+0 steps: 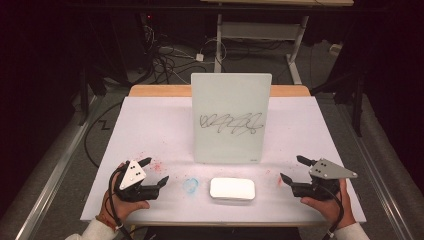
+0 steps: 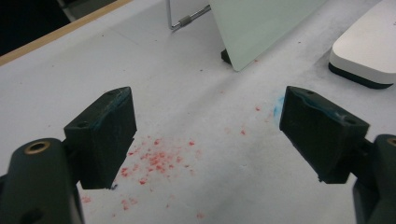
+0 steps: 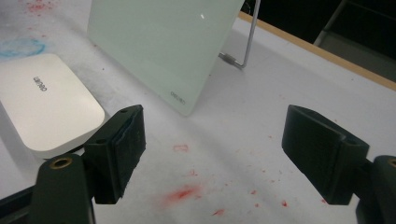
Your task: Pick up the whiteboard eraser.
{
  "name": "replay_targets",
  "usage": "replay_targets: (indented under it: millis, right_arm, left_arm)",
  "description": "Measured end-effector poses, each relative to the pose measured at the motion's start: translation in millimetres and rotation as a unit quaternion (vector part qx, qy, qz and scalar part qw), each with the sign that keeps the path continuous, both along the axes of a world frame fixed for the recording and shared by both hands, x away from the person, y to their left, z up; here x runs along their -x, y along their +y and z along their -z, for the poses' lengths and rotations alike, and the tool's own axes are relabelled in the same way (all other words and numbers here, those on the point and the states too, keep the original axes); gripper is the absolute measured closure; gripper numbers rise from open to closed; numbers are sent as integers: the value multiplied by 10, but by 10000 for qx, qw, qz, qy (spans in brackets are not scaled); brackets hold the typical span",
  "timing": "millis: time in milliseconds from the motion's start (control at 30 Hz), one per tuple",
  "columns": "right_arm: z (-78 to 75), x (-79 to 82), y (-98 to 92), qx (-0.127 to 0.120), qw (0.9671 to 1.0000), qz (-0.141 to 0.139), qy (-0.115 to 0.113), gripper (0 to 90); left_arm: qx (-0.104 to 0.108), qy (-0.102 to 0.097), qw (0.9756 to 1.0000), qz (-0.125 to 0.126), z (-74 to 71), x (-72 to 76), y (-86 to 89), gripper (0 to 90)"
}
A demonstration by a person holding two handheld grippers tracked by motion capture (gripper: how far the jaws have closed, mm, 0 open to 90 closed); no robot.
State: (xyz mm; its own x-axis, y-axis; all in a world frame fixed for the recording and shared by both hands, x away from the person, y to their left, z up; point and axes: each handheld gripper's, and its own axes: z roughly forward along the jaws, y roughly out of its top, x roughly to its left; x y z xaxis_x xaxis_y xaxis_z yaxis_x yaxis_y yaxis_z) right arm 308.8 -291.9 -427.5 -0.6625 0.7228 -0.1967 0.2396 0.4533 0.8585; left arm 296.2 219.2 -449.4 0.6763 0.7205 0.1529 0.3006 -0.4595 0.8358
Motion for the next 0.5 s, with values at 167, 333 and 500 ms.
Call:
replay_targets:
  millis: [167, 333, 500]
  right_arm:
    - [1, -11, -12, 63, 9999, -117, 110, 220]
    - [-28, -102, 25, 260, 9988, -324, 269, 214]
    - [-101, -154, 88, 260, 9980, -484, 319, 214]
  left_arm:
    - [-6, -30, 10000, 25, 9, 11, -24, 190]
    - [-104, -103, 9999, 46, 24, 35, -4, 192]
    - [-41, -10, 10000, 27, 29, 74, 12, 193]
